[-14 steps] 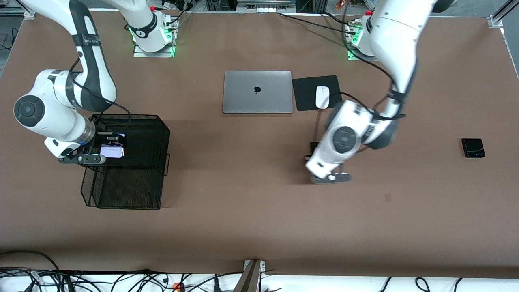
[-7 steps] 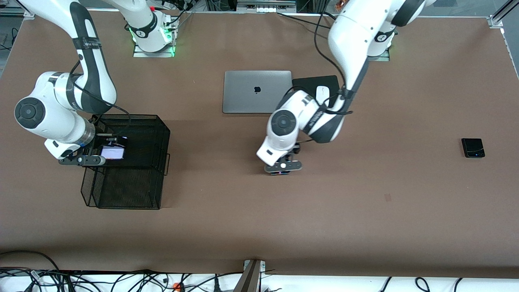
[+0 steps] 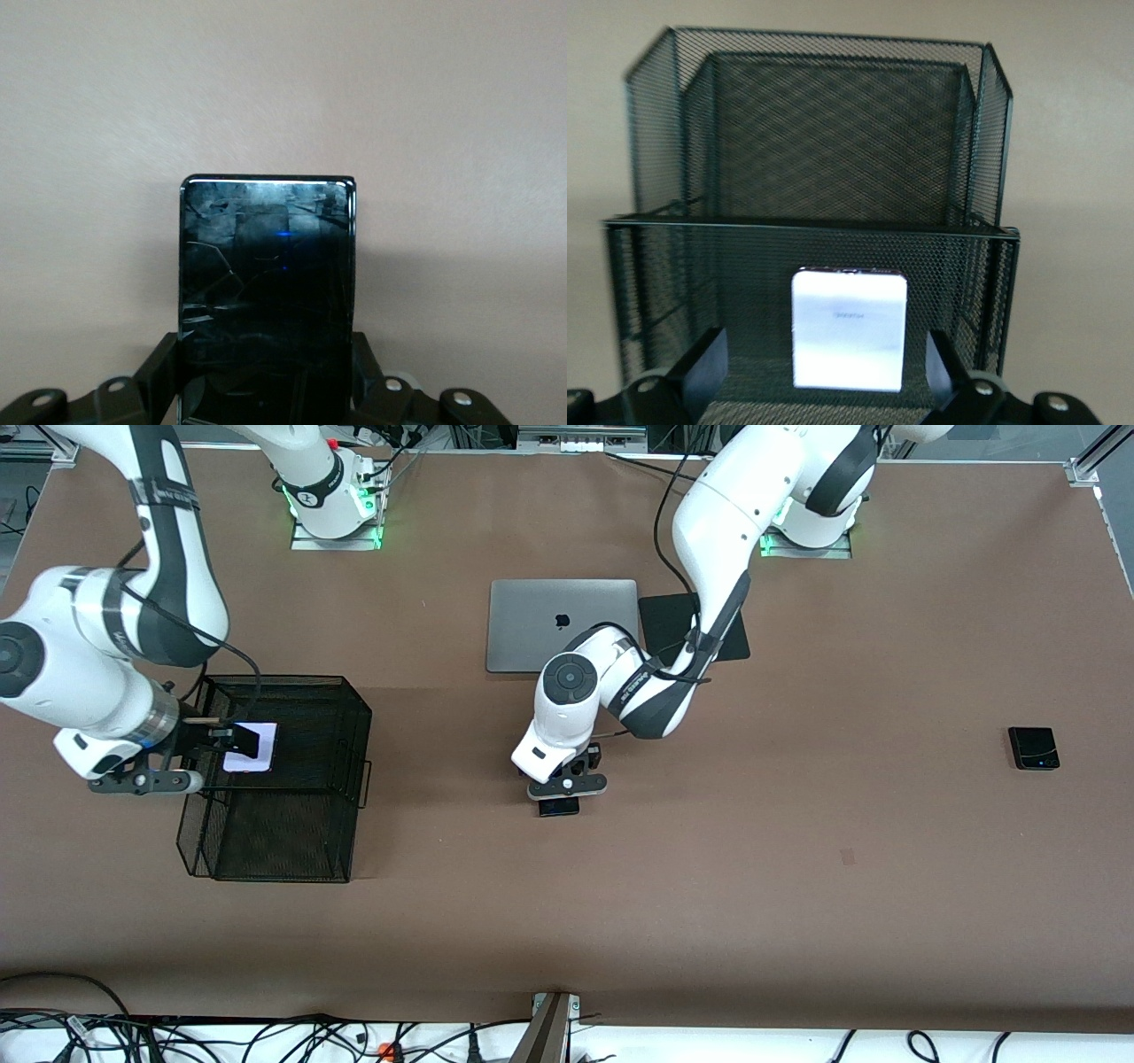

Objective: Place phones with both arms
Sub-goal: 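Release the black phone with the left gripper while the right gripper returns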

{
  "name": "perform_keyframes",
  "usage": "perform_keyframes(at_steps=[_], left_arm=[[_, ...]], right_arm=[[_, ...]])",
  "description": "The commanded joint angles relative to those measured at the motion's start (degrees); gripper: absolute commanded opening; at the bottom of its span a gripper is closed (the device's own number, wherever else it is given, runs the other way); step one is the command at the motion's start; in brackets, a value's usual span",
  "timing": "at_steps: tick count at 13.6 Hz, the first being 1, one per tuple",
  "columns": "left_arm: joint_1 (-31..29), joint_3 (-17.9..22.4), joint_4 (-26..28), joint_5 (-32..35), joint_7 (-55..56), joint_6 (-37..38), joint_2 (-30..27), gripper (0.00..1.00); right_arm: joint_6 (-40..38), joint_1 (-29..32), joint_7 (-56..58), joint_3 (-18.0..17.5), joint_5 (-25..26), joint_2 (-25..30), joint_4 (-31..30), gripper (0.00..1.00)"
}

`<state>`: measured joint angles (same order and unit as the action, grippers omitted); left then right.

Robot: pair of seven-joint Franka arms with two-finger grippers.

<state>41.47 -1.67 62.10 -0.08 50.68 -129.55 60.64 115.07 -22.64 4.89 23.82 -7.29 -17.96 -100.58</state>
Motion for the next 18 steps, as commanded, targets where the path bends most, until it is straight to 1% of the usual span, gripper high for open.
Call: perform_keyframes(at_steps=[1,2,4,6,7,8,9,11,14,15,17,18], left_arm=[[2.12,1.49,-3.04,-0.45,-0.05,0.27,1.94,0.0],[2.56,1.49,-2.69,-0.45,-0.05,0.18,2.12,0.0],[2.91,2.02,-2.6,-0.19,0.3,0.27,2.56,1.0],[3.88,3.16,-2.6,0.78,0.13,1.05,2.21,1.0],[3.18,3.08,-2.86,0.43,-0.4,4.54,1.16,1.0],[1.7,2.64,-3.29,0.17,-2.05,10.32,0.02,1.0],[-0.49,1.85,-3.3,-0.27,-5.73,14.12,-1.73,1.0],[-4.1,1.41,-2.78,-1.94,-12.41,20.71,-5.42,1.0],[-9.46,1.41,-2.16,-2.91,-23.57,33.1,-8.51,1.0],[-11.13,1.41,-0.76,-2.91,-26.04,35.4,-9.65,1.0],[-14.91,1.84,8.0,-1.68,-31.4,35.43,-14.64,1.0],[-17.1,2.02,11.69,-0.03,-35.78,35.42,-16.84,1.0]], right_arm=[[-4.59,-0.3,-2.6,-0.52,-3.59,-0.76,5.55,0.99],[-5.11,-0.39,-3.48,-0.79,-4.65,-1.55,6.96,0.99],[-5.56,-1.69,-5.67,-0.79,-6.5,-3.22,9.51,0.99],[-5.47,-3.45,-7.52,-0.79,-8.08,-3.66,10.13,0.99],[-5.47,-4.16,-8.49,-0.79,-9.31,-3.75,10.14,1.0],[-5.38,-4.86,-8.93,-0.79,-10.36,-3.84,10.14,1.0],[-5.21,-5.91,-9.2,-0.79,-11.25,-3.93,10.05,1.0],[-4.6,-8.55,-9.72,-0.79,-11.34,-4.89,10.05,1.0],[-4.07,-12.06,-13.06,-0.79,-11.43,-5.94,10.14,1.0],[-3.63,-13.12,-14.37,-0.88,-11.43,-6.47,10.14,1.0],[0.3,-19.25,-19.11,-0.79,-11.25,-9.53,10.31,1.0],[4.33,-21.63,-21.66,-0.88,-11.34,-11.64,11.27,1.0]])
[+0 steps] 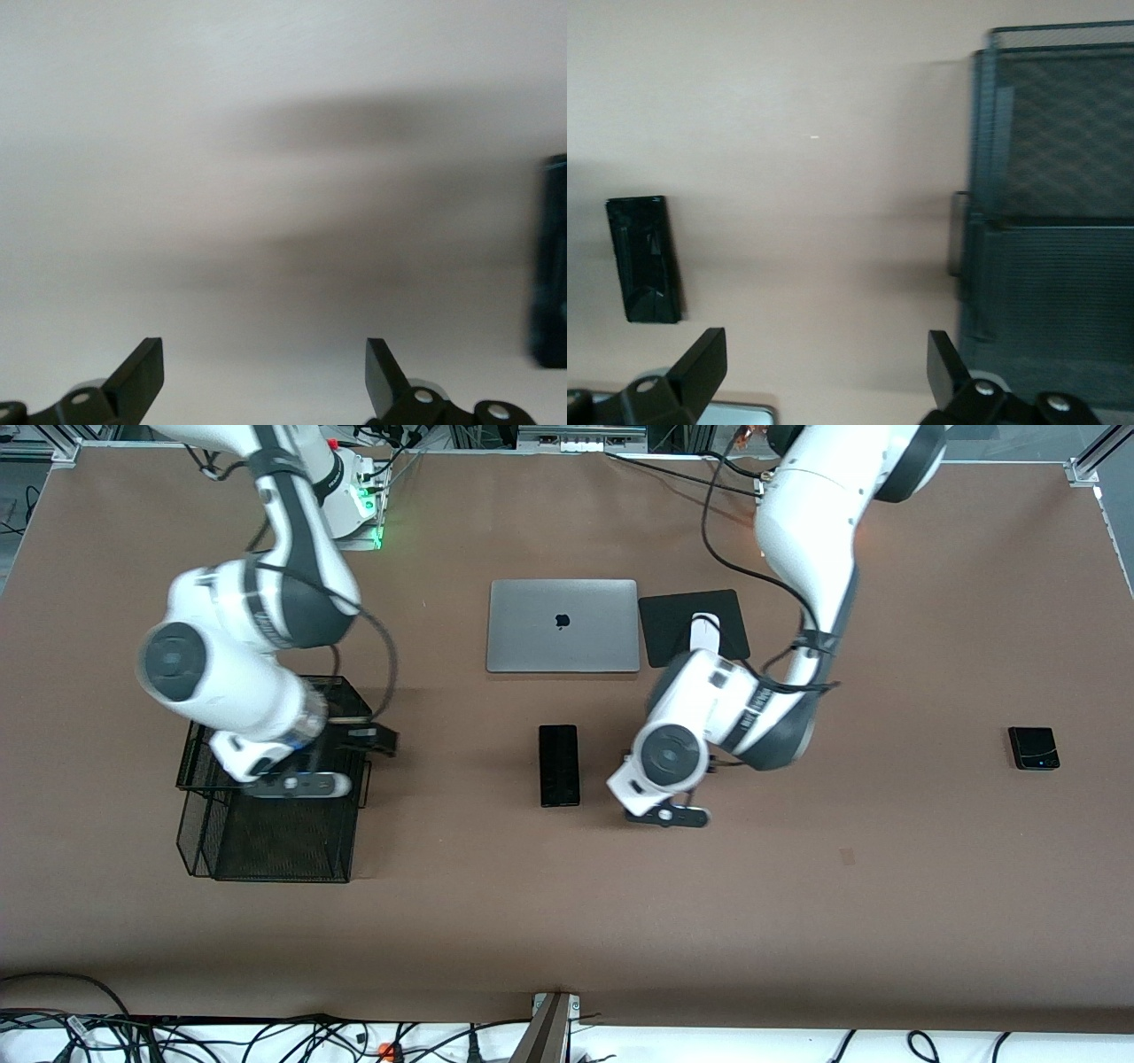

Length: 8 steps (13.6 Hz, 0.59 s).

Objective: Place phones with both arms
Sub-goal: 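Release the black phone with the left gripper while the right gripper returns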

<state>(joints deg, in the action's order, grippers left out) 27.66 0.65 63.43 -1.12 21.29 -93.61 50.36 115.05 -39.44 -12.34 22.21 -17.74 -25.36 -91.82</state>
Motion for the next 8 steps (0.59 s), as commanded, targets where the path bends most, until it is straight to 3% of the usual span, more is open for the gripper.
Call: perform_keyframes(at_steps=[1,5,8], left_arm=[[-5.93,-0.38,13.79,3.9,-10.44,-0.69,-8.77,1.0],[-16.91,-0.38,22.08,10.42,-24.16,-3.84,-13.62,1.0],[-25.87,-0.38,26.55,14.99,-31.64,-11.91,-14.32,1.0]], right_arm=[[7.7,-7.04,-7.24,0.73,-0.89,-7.47,4.95,1.0],[9.49,-10.75,-18.23,0.64,-1.24,-21.45,19.89,1.0],[16.84,-11.28,-19.13,-3.83,-1.59,-26.65,21.42,1.0]])
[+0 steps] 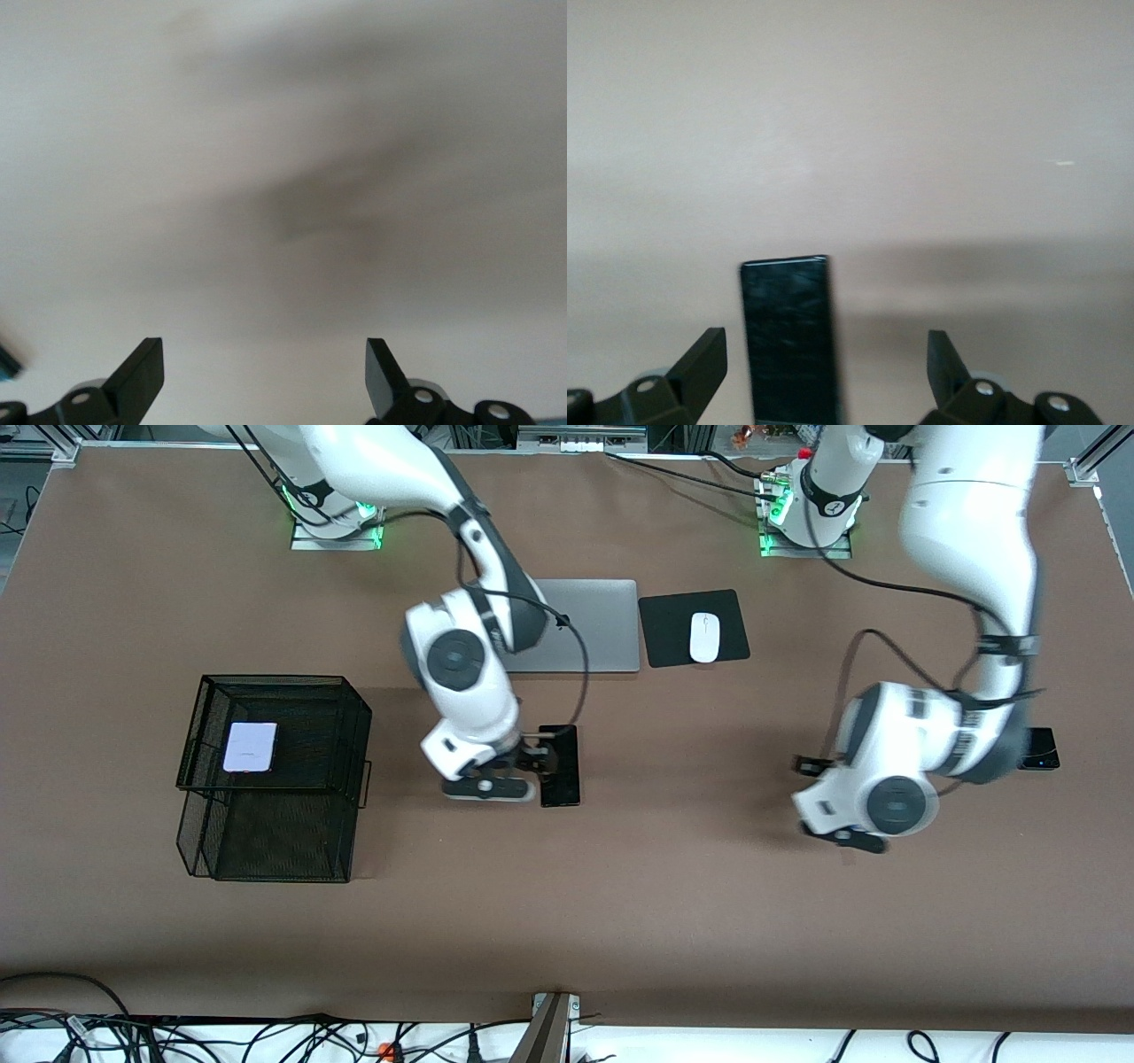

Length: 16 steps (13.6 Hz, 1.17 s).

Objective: Place phones with both arms
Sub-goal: 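Grasp the black phone while the left gripper reaches the flip phone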

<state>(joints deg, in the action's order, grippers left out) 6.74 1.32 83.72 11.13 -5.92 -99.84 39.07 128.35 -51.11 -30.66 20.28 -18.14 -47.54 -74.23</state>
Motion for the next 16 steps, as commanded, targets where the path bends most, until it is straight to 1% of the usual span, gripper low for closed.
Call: perform_keyframes(at_steps=[1,3,5,6,8,10,11,13,15,16], left_arm=[[-8.46,-1.06,8.1,3.46,-7.49,-9.28,-3.9,1.0],[-15.58,-1.14,9.0,3.55,-11.29,-13.17,-4.26,1.0],[-21.57,-1.32,9.35,3.55,-14.45,-16.68,-4.35,1.0],[-24.55,-1.49,10.31,3.47,-17.08,-19.05,-4.96,1.0],[-29.92,-1.58,14.51,3.29,-22.09,-25.8,-6.72,1.0],[-34.75,-1.67,20.31,2.85,-24.3,-34.24,-8.13,1.0],[-36.86,-2.37,22.51,2.76,-25.09,-38.02,-8.22,1.0],[-41.61,-4.39,25.6,2.67,-25.62,-43.65,-8.31,1.0],[-44.78,-5.18,28.59,2.59,-26.07,-47.97,-8.31,1.0],[-47.23,-6.23,29.73,2.5,-25.55,-49.64,-8.31,1.0]], right_arm=[[6.35,0.31,-1.32,-2.78,-1.2,-5.98,3.66,1.0],[8.92,-0.04,-1.85,-3.84,-0.85,-8.44,3.65,1.0],[9.11,-0.48,-0.98,-3.76,-0.15,-9.33,3.57,1.0],[8.93,-0.65,-0.98,-3.85,1.16,-9.33,3.48,1.0],[8.58,-1.18,-0.98,-3.85,2.14,-9.07,2.96,1.0],[8.58,-1.97,-1.15,-3.85,2.05,-9.07,1.99,1.0],[8.58,-2.23,-1.15,-3.85,2.14,-8.98,1.46,1.0],[8.58,-2.67,-0.45,-3.85,2.23,-8.89,0.06,1.0],[8.58,-2.76,2.18,-3.76,2.23,-8.72,-0.56,1.0],[8.58,-2.76,2.36,-3.67,2.23,-8.71,-0.65,1.0]])
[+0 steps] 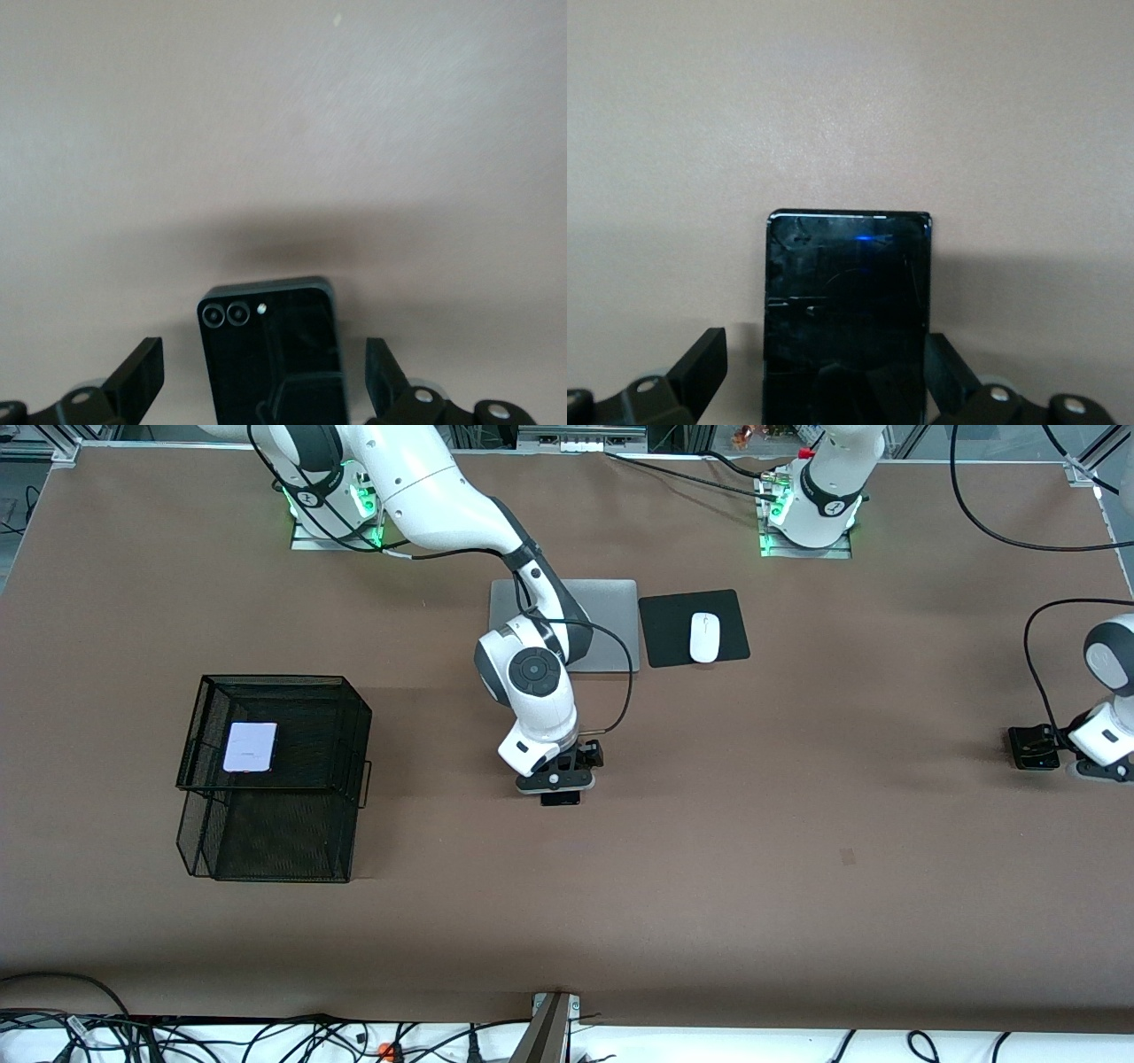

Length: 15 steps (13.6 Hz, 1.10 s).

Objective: Place phones with both arms
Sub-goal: 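Grasp the black phone while the left gripper reaches the flip phone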

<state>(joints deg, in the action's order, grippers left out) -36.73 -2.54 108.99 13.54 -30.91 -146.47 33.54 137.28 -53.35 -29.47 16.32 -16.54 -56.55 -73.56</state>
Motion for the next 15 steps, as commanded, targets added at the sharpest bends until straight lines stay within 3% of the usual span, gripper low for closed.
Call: perform_keyframes(at_steps=[1,5,9,15], left_arm=[[-6.14,-4.29,4.57,0.0,-0.29,-3.03,-2.69,1.0],[-13.71,-10.89,5.36,0.0,3.73,-3.12,-2.34,1.0],[-13.64,-11.26,5.19,0.0,6.91,-3.73,-1.55,1.0],[-13.55,-11.43,4.57,0.0,7.1,-8.12,1.87,1.0]], right_arm=[[-0.35,-0.53,1.08,0.29,0.63,0.3,-1.32,1.0],[-0.53,-0.79,0.73,0.38,1.51,0.3,-1.41,1.0],[-0.44,-1.58,0.63,0.38,1.6,0.3,-2.46,0.98],[-0.44,-1.5,3.18,0.64,5.46,0.3,-3.17,0.58]])
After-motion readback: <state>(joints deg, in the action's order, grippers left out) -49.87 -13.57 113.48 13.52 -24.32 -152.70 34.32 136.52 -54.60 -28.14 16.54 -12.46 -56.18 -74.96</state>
